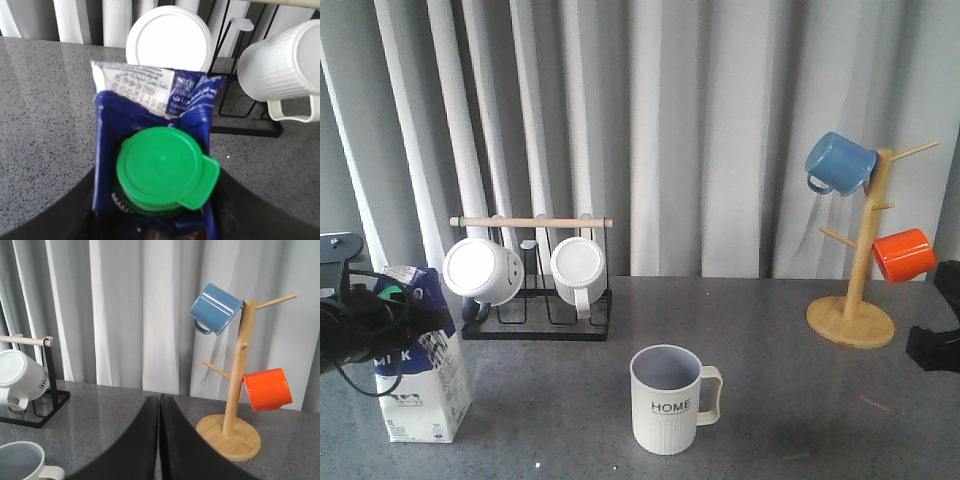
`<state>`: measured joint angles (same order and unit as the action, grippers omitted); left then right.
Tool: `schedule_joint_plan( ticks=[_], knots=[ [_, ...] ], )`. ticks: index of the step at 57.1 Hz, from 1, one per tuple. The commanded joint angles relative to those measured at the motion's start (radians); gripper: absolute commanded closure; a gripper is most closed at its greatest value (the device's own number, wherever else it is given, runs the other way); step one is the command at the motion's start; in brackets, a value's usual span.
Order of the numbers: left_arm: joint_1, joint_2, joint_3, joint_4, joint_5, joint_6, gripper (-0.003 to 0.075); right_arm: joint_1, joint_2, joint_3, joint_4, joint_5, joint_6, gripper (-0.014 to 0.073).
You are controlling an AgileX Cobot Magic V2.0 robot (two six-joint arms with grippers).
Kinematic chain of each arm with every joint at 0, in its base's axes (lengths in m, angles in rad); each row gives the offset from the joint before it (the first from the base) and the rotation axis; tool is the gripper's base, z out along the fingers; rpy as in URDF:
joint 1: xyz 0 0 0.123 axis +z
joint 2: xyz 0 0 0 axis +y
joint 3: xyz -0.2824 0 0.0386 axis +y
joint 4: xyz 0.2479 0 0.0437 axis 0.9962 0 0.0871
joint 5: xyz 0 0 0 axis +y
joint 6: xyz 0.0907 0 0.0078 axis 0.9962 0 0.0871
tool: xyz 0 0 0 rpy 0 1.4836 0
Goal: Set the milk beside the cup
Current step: 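Grasp the Pascual milk carton with the left gripper and lift it, then carry the milk carton with the left gripper beside the white mug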
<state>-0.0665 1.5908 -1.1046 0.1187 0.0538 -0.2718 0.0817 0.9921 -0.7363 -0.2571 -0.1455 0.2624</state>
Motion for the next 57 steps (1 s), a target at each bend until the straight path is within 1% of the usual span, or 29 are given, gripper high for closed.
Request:
schedule_joint_plan(
  ticks=[1,15,26,30,35,38,42,48,52,57],
  knots=[
    [-0.006,-0.042,-0.035,-0.003,-0.076,-0.009,0.0620,-0.005,-0.015,-0.028,-0.008,-0.070,-0.002,0.0602],
    [-0.006,-0.121,-0.046,-0.002,-0.126,-0.003,0.0627,-0.005,-0.015,-0.028,-0.008,-0.071,-0.002,0.0602],
    [-0.007,-0.193,-0.046,-0.004,-0.115,-0.012,0.0627,-0.005,-0.015,-0.028,-0.008,-0.071,-0.002,0.0602],
    [-0.007,-0.201,-0.046,-0.004,-0.099,-0.012,0.0627,-0.005,-0.015,-0.028,-0.008,-0.070,-0.002,0.0602],
    [-0.006,-0.201,-0.052,-0.004,-0.039,-0.008,0.0627,-0.005,-0.015,-0.028,-0.008,-0.070,-0.002,0.0602],
    [-0.011,-0.201,-0.055,-0.045,-0.020,0.022,0.0627,-0.005,-0.015,-0.028,-0.008,-0.070,-0.002,0.0602],
    [-0.047,-0.201,-0.055,-0.149,-0.019,0.139,0.0627,-0.005,-0.015,-0.028,-0.008,-0.070,-0.002,0.0602],
    [-0.125,-0.199,-0.055,-0.330,-0.022,0.419,0.0627,-0.005,-0.015,-0.028,-0.008,-0.070,-0.002,0.0602],
    [-0.170,-0.199,-0.055,-0.504,-0.044,0.619,0.0627,-0.005,-0.015,-0.028,-0.008,-0.070,-0.002,0.0602],
    [-0.229,-0.197,-0.054,-0.789,-0.111,0.852,0.0627,-0.005,-0.015,-0.028,-0.008,-0.070,-0.002,0.0602]
  ],
)
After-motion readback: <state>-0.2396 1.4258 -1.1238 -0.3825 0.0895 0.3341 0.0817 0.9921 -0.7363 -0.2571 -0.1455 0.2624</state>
